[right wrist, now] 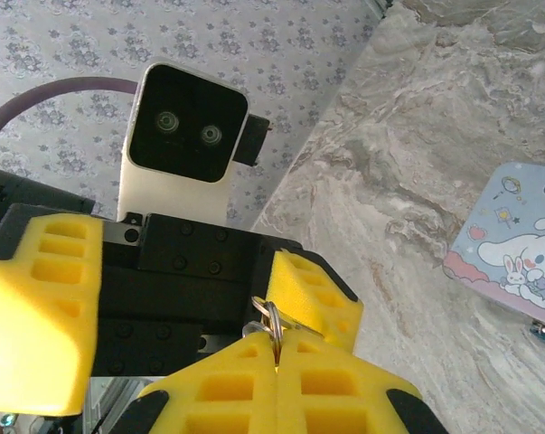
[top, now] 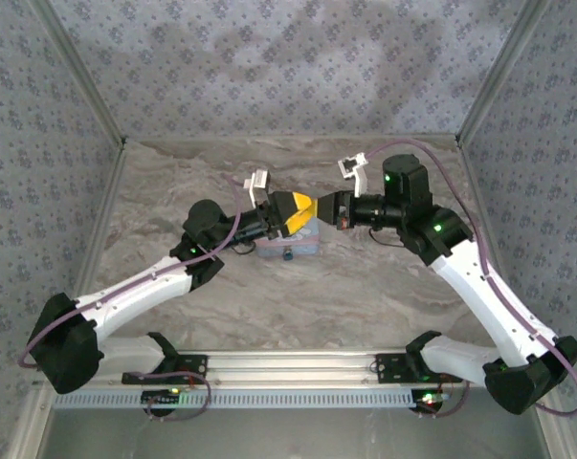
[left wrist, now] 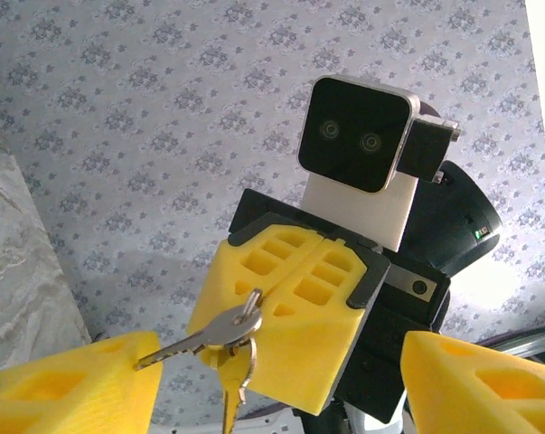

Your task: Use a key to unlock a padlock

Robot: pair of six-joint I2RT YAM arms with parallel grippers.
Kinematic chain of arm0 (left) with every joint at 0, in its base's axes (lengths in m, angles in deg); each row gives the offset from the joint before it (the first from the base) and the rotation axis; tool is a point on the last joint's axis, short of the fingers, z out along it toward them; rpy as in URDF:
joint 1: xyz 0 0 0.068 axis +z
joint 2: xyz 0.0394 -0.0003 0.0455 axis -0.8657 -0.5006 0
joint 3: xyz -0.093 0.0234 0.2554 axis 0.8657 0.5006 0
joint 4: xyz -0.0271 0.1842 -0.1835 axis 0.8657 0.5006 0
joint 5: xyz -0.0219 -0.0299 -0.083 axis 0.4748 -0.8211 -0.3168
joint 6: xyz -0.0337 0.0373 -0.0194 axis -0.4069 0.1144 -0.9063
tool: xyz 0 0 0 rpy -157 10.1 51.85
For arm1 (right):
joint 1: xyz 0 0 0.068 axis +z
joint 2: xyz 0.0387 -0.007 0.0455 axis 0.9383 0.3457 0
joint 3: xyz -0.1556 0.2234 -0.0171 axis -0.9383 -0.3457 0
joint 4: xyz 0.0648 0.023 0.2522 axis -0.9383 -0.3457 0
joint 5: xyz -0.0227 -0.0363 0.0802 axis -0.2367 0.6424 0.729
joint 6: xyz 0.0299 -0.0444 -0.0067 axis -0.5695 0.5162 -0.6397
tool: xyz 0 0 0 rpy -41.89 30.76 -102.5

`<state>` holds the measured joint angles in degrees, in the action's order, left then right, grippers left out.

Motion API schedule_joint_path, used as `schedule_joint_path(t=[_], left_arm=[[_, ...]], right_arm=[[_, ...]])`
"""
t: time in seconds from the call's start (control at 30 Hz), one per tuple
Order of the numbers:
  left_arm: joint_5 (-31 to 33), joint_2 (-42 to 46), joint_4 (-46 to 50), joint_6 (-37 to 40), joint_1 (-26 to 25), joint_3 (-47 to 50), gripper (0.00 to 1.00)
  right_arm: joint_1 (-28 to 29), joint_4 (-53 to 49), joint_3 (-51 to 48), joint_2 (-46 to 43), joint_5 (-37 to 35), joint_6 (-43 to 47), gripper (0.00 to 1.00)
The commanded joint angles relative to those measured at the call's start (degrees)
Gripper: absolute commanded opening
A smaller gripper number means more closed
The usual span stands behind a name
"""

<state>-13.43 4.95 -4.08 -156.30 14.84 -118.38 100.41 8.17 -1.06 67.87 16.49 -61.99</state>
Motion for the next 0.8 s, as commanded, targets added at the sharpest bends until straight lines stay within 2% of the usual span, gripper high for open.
schedule_joint_path(t=[0.0, 0.53, 0.77], left_arm=[[-0.17, 0.30, -4.79, -0.16, -0.16, -0.63, 0.67], [0.70, 1.42, -3.57, 0.51, 0.50, 0.75, 0.51], [1.30, 1.87, -3.21, 1.05, 0.66, 1.59, 0.38]], right_arm=[[0.38, 0.18, -1.31, -1.03, 0.89, -0.42, 0.00], [0.48, -0.69, -2.47, -2.81, 1.67, -0.07, 0.00], [0.57, -0.98, -2.47, -2.81, 3.36, 0.54, 0.00]])
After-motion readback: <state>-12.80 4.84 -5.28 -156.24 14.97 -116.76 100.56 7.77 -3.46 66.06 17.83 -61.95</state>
